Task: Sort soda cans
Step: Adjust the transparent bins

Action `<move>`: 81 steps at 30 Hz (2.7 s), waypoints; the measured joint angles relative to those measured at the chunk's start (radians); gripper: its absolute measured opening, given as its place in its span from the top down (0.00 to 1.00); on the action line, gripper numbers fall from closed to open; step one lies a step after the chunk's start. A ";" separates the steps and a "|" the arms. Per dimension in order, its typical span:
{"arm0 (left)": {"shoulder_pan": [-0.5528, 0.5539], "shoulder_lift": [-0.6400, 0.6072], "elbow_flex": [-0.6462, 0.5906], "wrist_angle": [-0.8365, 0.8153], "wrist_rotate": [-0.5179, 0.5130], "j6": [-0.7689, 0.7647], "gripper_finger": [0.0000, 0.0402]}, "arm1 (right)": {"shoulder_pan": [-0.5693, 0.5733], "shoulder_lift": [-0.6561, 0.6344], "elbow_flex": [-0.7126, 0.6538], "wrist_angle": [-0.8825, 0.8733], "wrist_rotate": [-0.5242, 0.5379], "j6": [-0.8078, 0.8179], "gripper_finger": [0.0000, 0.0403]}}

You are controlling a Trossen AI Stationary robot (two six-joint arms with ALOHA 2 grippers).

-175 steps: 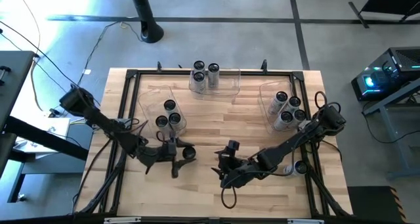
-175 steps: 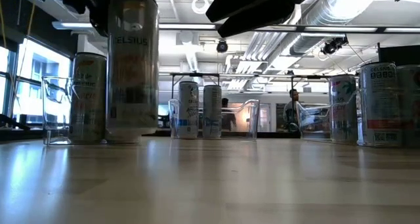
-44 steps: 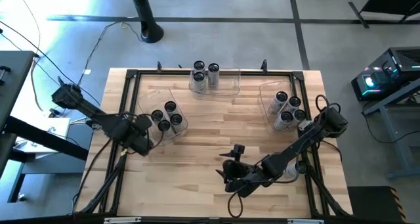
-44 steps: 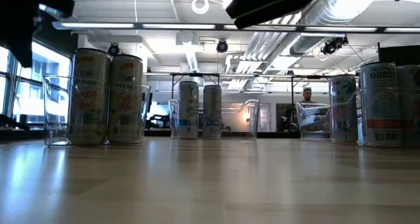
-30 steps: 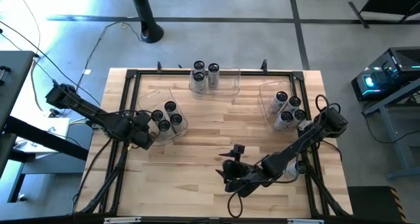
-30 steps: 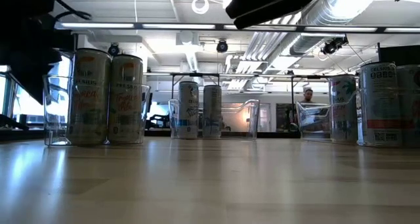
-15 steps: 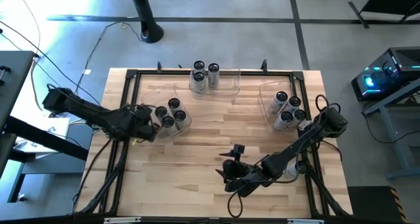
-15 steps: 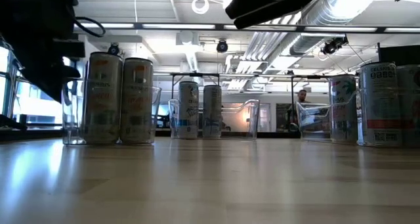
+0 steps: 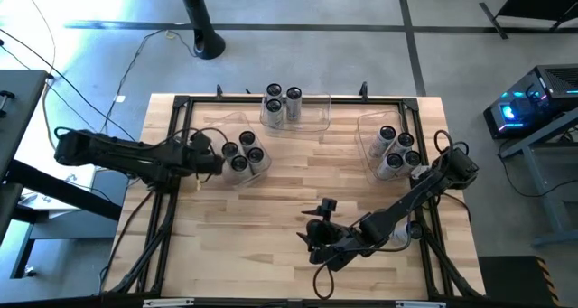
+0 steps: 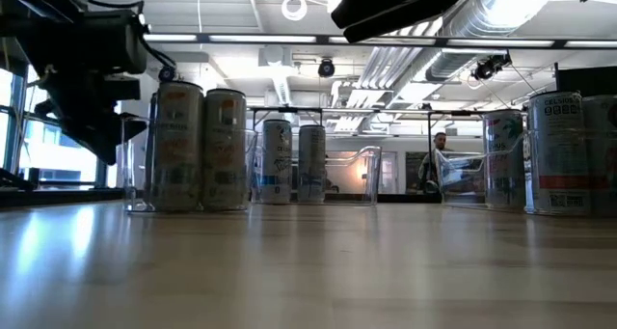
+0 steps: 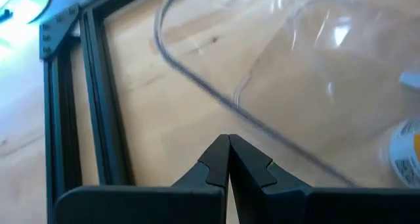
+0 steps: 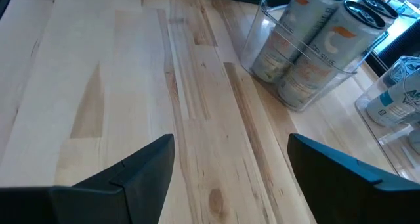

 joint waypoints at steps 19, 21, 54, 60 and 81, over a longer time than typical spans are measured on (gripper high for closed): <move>0.363 -0.002 0.015 0.393 -0.054 0.553 1.00 | -0.015 0.003 -0.002 0.001 0.057 0.023 0.28; 0.389 -0.012 0.043 0.391 -0.055 0.609 1.00 | -0.039 0.004 -0.017 0.007 0.055 0.026 0.28; -0.790 0.268 0.173 -0.044 -0.016 -0.668 1.00 | -0.676 0.183 -0.262 0.777 -0.430 -0.023 0.99; -0.686 0.354 0.136 -0.066 -0.050 -0.695 1.00 | -0.696 0.223 -0.262 0.845 -0.482 -0.026 1.00; -0.360 0.307 -0.076 0.262 -0.131 -0.283 1.00 | -0.622 0.286 -0.261 0.991 -0.506 -0.112 1.00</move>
